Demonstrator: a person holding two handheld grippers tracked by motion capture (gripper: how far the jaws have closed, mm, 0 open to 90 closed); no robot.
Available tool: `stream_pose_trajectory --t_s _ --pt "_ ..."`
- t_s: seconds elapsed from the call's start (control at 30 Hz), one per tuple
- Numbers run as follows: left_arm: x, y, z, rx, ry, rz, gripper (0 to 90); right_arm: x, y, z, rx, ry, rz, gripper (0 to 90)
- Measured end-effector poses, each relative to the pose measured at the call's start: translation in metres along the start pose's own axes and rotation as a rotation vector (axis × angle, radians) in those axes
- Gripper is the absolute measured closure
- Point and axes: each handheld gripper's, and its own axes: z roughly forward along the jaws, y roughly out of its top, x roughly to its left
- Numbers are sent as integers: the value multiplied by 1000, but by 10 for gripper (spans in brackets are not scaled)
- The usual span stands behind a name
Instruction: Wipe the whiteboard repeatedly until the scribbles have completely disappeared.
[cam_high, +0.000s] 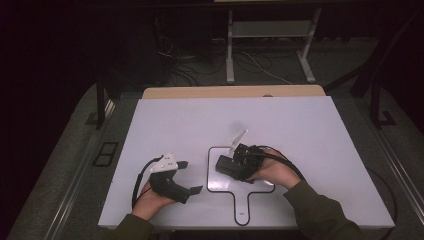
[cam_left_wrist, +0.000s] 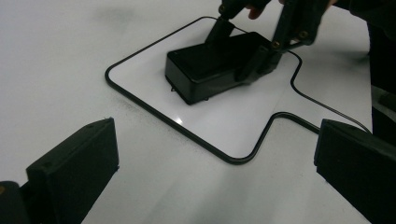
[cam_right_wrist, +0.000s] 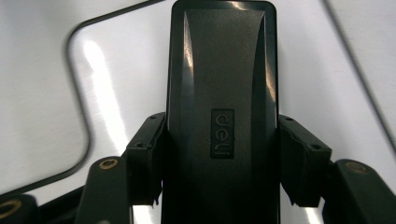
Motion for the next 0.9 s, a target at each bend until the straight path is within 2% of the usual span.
stream_pose_trajectory --t_s 0.3,0.4,0.57,0.9 --pt "0 0 0 -2 -1 -1 0 -33 7 4 8 -42 72 386" --pt "0 0 0 -2 -1 -1 0 -38 9 5 11 -45 80 387" --pt "0 0 0 -3 -1 0 0 -29 10 4 16 -35 58 386" --pt "-1 0 1 2 -5 6 0 5 11 5 11 12 -16 386"
